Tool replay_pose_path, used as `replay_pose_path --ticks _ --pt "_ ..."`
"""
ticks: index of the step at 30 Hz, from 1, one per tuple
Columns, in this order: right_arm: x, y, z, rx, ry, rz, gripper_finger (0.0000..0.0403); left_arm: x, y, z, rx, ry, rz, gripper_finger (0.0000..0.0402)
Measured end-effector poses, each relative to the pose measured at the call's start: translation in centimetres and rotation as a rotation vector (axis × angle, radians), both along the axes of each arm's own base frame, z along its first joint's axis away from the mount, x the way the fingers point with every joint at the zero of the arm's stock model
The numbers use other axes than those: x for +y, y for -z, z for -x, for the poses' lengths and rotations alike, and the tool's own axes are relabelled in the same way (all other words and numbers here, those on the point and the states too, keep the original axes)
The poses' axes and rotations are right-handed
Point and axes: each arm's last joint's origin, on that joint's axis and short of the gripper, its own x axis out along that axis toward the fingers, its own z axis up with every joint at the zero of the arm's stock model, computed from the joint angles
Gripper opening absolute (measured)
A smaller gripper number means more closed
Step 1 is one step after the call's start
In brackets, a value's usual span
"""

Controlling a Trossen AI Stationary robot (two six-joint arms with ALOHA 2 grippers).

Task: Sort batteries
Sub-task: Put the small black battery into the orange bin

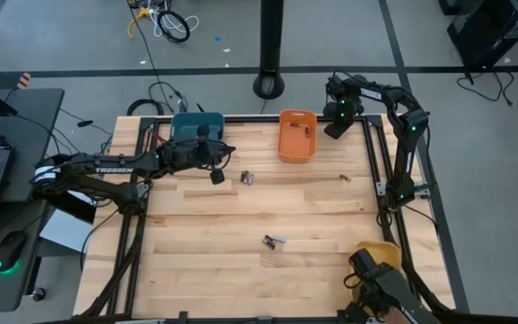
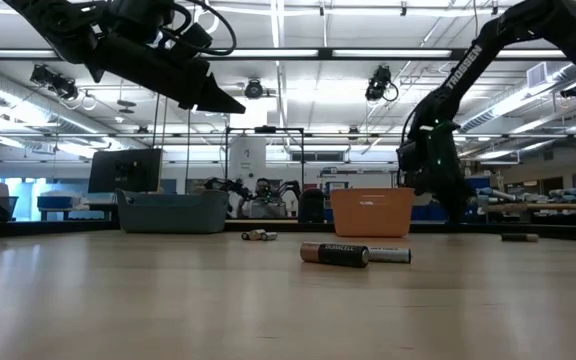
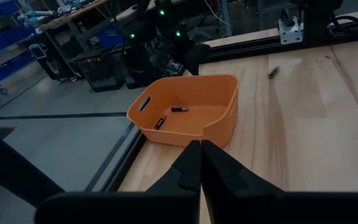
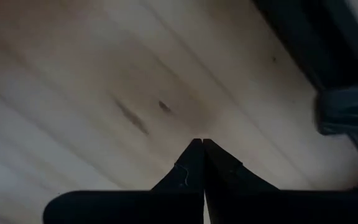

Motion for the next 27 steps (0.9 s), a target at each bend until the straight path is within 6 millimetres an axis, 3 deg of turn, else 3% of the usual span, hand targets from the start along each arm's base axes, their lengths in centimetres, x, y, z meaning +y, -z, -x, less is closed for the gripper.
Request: replay_pose_path --ticks 7,10,14,17,21,27 --pt "0.7 -4.4 -1.5 -0.028 -0.046 0.071 0.0005 0.0 0.0 0.0 -0.001 0.0 0.0 0.0015" --pt "2.1 -6.9 -2.5 -0.065 -0.074 0.123 0.0005 0.0 0.0 0.0 0.003 0.0 0.001 0.0015" --pt "5.6 -10.3 -4.0 -0.112 -0.105 0.173 0.0006 0.0 0.1 0.0 0.013 0.011 0.007 0.0015" --pt "9.4 -12.1 -5.5 -0.175 -0.154 0.182 0.0006 -0.3 0.2 0.0 0.021 0.023 0.014 0.0015" --pt "16.3 -13.0 -6.5 -0.24 -0.224 0.164 0.0006 -1.0 0.4 -0.2 0.035 0.053 0.018 0.0015" --pt "27.0 -8.9 -5.6 -0.29 -0.246 0.081 0.0006 -2.2 0.4 -0.5 0.04 0.107 0.01 0.0015"
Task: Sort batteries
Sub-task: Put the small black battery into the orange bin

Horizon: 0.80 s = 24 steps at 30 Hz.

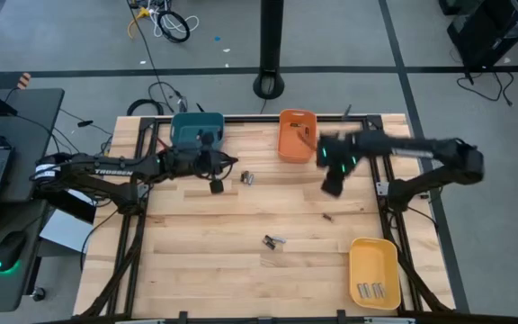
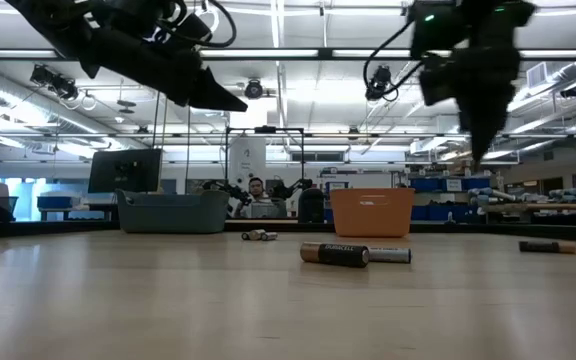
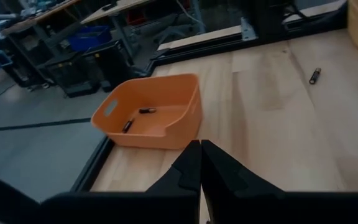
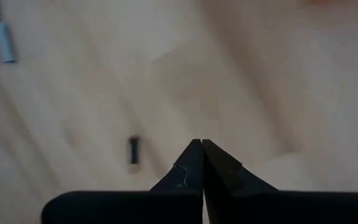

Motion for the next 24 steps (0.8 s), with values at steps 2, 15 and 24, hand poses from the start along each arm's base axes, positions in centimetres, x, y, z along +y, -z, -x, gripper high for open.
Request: replay_pose_path --ticks 2,15,24 --pt "2.7 1.7 0.4 -0.032 0.022 -0.025 0.0006 -0.3 0.0 -0.1 0.001 0.016 -0.011 0.0015" --pt "13.3 8.2 -0.7 -0.153 -0.048 -0.082 0.0034 -2.1 -0.1 -0.4 -0.017 0.068 0.028 0.0015" --pt "15.0 11.0 -1.1 -0.045 -0.092 -0.101 0.0017 -3.9 -0.1 -0.6 -0.018 0.094 0.032 0.0015"
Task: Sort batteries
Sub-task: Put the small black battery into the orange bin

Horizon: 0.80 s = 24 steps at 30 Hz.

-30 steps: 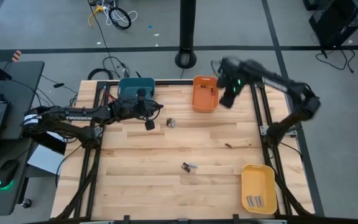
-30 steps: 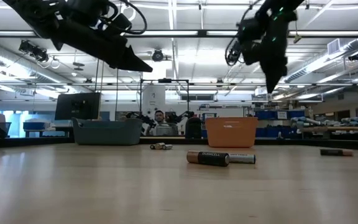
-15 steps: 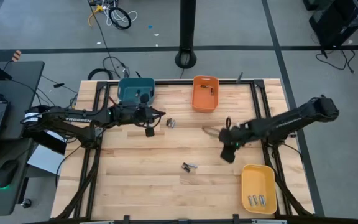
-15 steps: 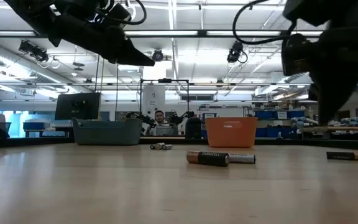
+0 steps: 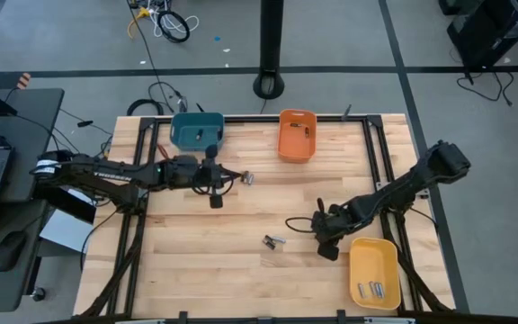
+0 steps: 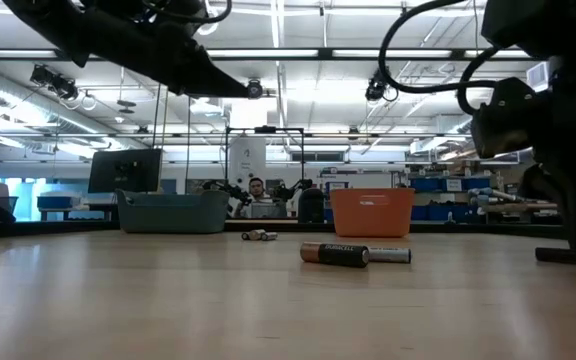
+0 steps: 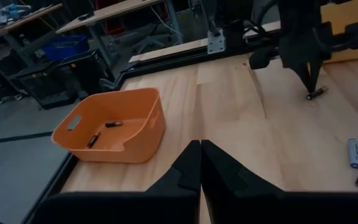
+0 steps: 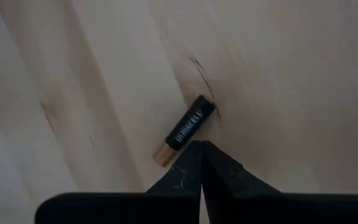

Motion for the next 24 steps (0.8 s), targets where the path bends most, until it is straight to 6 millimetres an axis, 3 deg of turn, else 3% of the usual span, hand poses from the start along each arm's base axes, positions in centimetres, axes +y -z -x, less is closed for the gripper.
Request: replay_pose_path --ticks 5,9,16,24 --pt "0.0 -0.1 -0.1 -0.012 -0.003 -0.007 0.0013 -0.8 0.0 0.0 0.002 0.0 -0.002 0.0015" --pt "0.0 -1.6 -0.1 -0.062 0.006 -0.003 0.0012 -1.1 0.0 0.0 0.002 -0.004 -0.008 0.0015" --pt "0.5 -3.8 -0.9 -0.095 0.179 -0.054 0.0065 -1.2 0.0 0.0 -0.003 -0.009 0.013 0.0015" --pt "3.2 -2.9 -1.7 0.009 0.257 0.012 0.0099 -1.2 0.1 0.0 -0.001 -0.008 0.02 0.0015"
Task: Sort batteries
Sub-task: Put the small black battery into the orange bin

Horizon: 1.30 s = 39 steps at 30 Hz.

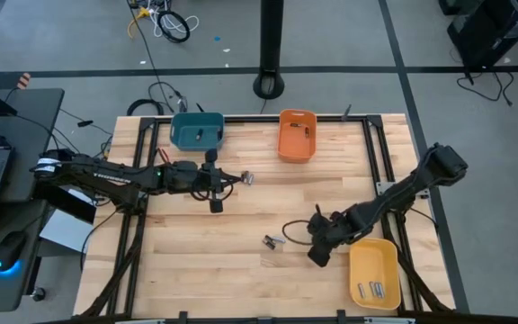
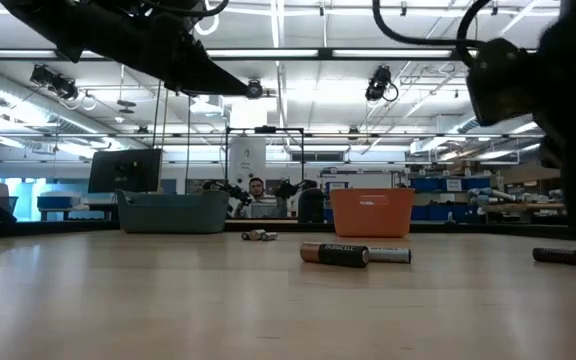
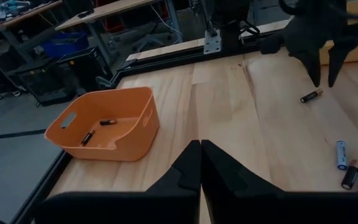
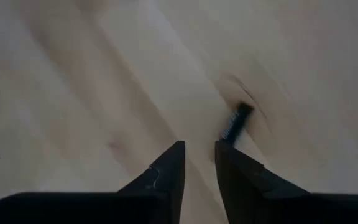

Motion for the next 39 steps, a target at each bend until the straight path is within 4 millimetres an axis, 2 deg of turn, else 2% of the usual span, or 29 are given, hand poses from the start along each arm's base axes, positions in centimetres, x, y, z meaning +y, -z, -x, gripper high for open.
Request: replay_pose_path --ticks 7,22,34,39 --pt "1.0 0.9 0.2 0.164 0.066 0.1 0.0101 0.0 0.0 0.0 -0.003 -0.004 0.013 0.0015" --pt "0.3 1.3 -0.2 0.153 0.118 0.155 0.0101 0.0 0.0 0.0 0.0 -0.003 0.013 0.0015" --pt "-0.7 2.5 0.6 0.183 0.134 0.185 0.0101 0.0 0.1 0.0 0.011 -0.004 0.018 0.0015" --pt "-0.9 2.8 0.8 0.194 0.087 0.189 0.01 0.0 0.2 0.0 0.013 -0.004 0.018 0.0015"
